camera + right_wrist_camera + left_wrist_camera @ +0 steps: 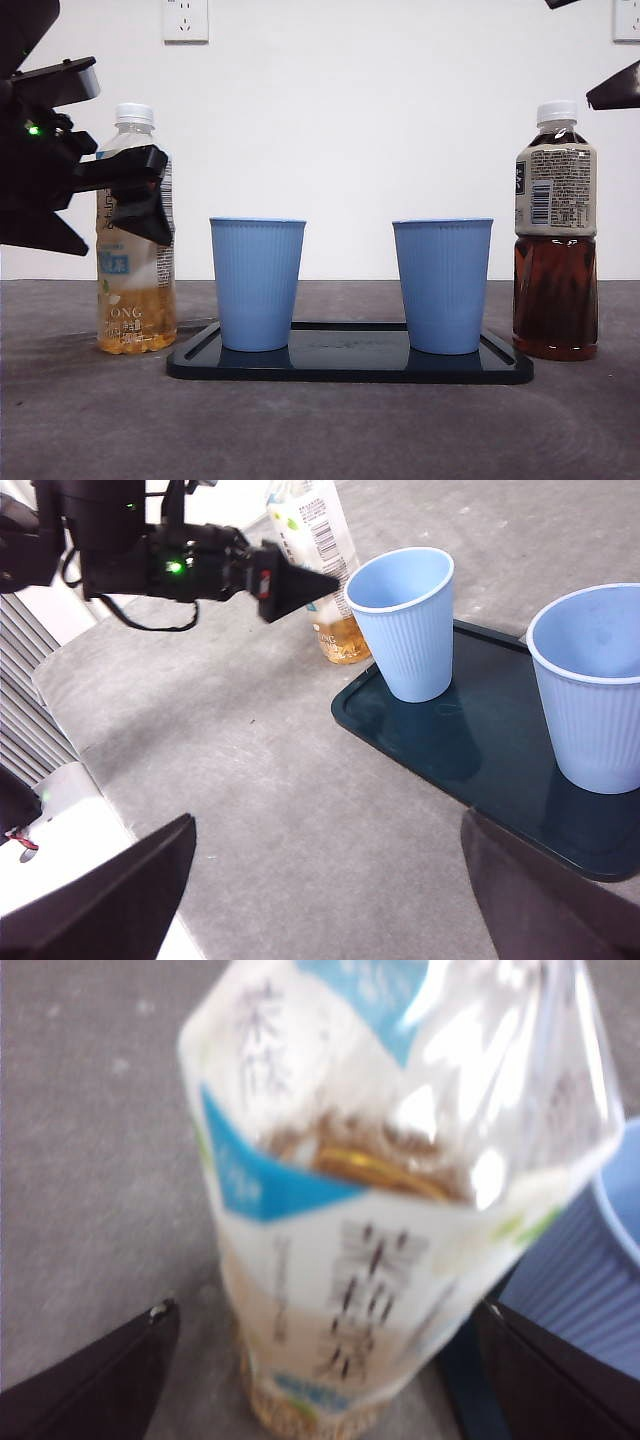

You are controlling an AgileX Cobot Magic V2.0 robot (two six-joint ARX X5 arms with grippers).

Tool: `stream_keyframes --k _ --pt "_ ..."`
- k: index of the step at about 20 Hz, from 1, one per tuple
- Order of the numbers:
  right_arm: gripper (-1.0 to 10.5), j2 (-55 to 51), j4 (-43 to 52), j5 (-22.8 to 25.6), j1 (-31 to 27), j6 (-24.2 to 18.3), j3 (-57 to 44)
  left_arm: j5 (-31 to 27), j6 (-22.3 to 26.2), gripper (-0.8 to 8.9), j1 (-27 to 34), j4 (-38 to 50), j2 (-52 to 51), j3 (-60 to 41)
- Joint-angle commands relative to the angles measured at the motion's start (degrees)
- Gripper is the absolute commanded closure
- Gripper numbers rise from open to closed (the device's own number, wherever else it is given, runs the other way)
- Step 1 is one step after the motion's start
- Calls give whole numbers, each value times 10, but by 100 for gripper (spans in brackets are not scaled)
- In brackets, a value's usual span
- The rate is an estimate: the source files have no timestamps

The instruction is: Pour the drink into the cup

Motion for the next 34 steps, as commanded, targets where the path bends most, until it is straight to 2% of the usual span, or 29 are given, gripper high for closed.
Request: stream_keyframes --k 1,7,14,18,22,23,24,26,27,28,34 --pt "525 1 4 1 4 5 5 -2 -1 340 -3 -44 -34 5" --pt "525 1 4 48 3 1 5 -2 -17 342 -7 -228 -197 5" --pt "525 1 4 61 3 -1 5 6 -63 346 -28 -434 -367 5" --pt "525 1 3 79 3 -1 5 8 -88 347 -33 -501 -426 5" --pt "525 1 -10 108 3 -1 5 8 -87 355 -33 -513 -458 5" --pt "541 1 -15 111 3 0 5 8 -87 391 -33 -513 -461 5" --pt "611 1 -19 118 3 0 5 8 -87 458 -33 -512 -461 5" --pt "882 1 -27 134 3 0 5 8 -87 661 -33 -512 -461 5" --pt "941 1 -28 138 3 -1 5 8 -87 766 -33 -512 -461 5" --pt "940 1 -28 140 3 -1 5 8 -87 810 -33 -512 -461 5" --pt "941 1 -26 139 3 2 5 8 -87 807 -33 -512 -461 5"
